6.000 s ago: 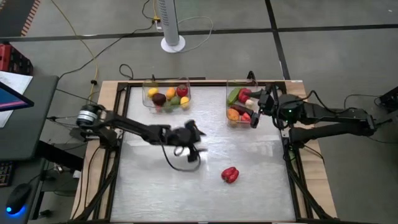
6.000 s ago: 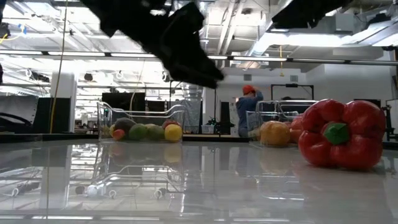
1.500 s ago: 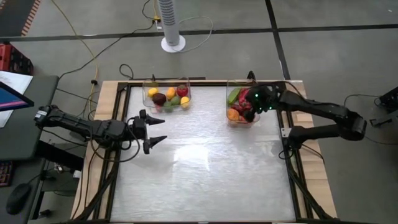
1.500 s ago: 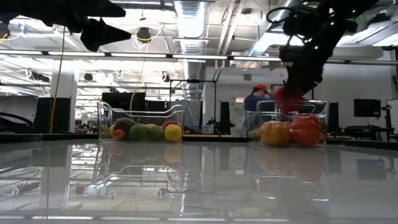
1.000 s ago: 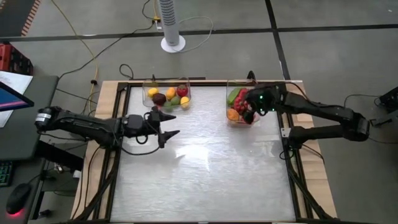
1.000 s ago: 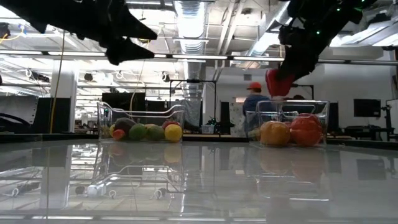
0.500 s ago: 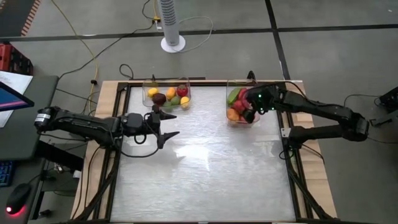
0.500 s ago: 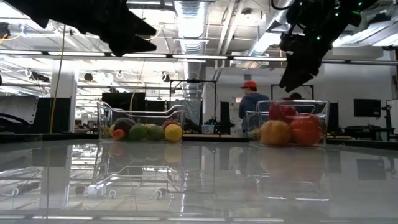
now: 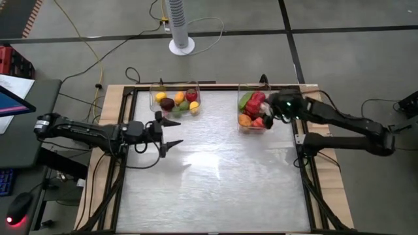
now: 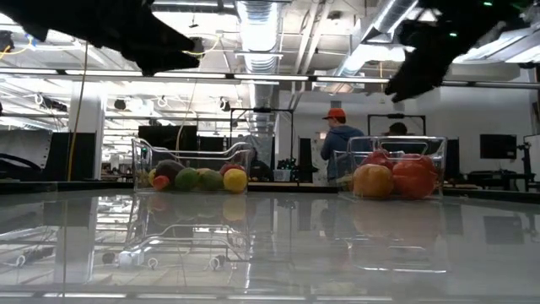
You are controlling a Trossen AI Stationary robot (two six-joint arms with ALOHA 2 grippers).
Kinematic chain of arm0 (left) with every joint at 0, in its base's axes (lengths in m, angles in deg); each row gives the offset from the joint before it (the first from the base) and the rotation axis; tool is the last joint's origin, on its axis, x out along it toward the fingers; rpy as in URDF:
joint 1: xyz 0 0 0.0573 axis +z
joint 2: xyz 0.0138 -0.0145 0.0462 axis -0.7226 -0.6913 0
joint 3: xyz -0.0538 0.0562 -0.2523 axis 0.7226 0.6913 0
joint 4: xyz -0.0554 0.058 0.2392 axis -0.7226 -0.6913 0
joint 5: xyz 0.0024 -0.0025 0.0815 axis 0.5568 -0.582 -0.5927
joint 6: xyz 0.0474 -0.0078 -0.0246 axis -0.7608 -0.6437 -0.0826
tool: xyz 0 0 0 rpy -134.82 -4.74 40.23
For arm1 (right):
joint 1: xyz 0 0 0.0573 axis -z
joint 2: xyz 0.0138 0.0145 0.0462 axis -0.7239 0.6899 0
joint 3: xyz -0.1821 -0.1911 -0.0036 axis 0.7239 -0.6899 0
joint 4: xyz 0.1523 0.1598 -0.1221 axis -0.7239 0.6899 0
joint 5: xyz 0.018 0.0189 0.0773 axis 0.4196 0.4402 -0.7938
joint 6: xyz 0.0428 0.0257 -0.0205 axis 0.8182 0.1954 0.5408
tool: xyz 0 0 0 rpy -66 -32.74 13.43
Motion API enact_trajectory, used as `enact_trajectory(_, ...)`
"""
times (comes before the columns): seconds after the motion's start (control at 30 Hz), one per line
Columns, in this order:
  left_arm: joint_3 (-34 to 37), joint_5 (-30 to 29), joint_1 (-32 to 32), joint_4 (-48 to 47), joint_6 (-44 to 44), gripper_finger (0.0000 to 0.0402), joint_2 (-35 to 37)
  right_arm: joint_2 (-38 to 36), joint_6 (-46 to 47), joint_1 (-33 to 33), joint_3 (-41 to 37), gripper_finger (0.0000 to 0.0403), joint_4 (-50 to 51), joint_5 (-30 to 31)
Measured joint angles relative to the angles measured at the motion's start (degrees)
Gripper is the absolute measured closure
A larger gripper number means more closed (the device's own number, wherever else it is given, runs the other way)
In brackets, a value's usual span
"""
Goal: Sort produce into baskets
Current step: Return to Home Position
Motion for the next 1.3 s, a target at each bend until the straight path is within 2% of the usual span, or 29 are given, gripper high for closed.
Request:
enact_trajectory(0.3,8.8,-2.5,-0.1,-0.3,5.8,0.0063,12.6,-17.5,8.4,-2.3,-11.9,0.0033,-5.3,0.1)
enact_trajectory(0.5,13.6,-5.0,-0.2,-0.8,7.7,0.0063,19.3,-27.3,11.5,-5.2,-18.9,0.0033,-11.1,5.1)
enact_trajectory(0.63,15.9,-5.7,-0.8,-1.1,8.7,0.0063,22.8,-32.4,13.4,-6.6,-23.2,0.0033,-13.9,6.0)
enact_trajectory(0.87,20.3,-11.1,-3.9,-0.6,9.7,0.0063,26.8,-38.2,16.1,-8.9,-29.7,0.0033,-19.0,7.4)
enact_trajectory(1.17,20.6,-16.6,-8.8,-3.1,7.2,0.0063,28.7,-42.9,15.3,-12.1,-40.5,0.0033,-35.9,10.4)
enact_trajectory(1.3,20.6,-17.1,-10.1,-5.1,6.1,0.0063,28.7,-43.6,14.7,-12.8,-41.4,0.0033,-37.0,11.9)
